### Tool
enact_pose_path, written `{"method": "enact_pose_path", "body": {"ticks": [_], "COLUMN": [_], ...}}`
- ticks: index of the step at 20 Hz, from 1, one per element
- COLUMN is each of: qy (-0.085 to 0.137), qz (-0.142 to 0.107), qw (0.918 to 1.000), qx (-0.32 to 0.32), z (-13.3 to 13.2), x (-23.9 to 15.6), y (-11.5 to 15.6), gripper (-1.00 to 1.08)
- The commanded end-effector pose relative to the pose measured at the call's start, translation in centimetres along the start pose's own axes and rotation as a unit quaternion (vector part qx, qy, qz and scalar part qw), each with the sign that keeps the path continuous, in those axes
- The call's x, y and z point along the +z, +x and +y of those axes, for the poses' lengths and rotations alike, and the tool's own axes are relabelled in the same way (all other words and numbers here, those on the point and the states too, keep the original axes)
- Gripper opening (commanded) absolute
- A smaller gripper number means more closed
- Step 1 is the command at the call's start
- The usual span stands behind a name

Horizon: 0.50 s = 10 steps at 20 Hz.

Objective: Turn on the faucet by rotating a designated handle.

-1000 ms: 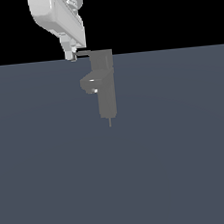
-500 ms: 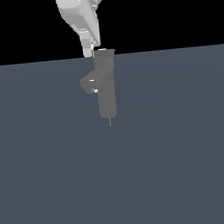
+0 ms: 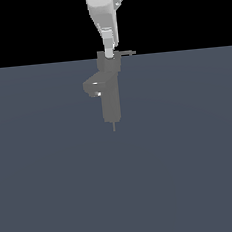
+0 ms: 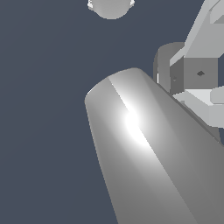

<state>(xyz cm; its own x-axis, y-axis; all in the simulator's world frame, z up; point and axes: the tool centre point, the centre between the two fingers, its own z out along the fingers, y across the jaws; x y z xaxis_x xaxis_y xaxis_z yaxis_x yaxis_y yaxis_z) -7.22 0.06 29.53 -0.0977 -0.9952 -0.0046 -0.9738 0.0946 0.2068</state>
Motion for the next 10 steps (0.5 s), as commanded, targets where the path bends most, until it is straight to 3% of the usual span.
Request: {"method": "enact_pose_path", "body": {"ticks": [1,10], "qy": [0.003,0.004], "qz": [0.000,-0.001], "qw": [1.0000,0.9999], "qx": [0.006,0.010], "z": [-0.8,-2.8], "x": [0.0,-0.1], "y": [1.3,3.9], "gripper": [-1.00,-1.00]}}
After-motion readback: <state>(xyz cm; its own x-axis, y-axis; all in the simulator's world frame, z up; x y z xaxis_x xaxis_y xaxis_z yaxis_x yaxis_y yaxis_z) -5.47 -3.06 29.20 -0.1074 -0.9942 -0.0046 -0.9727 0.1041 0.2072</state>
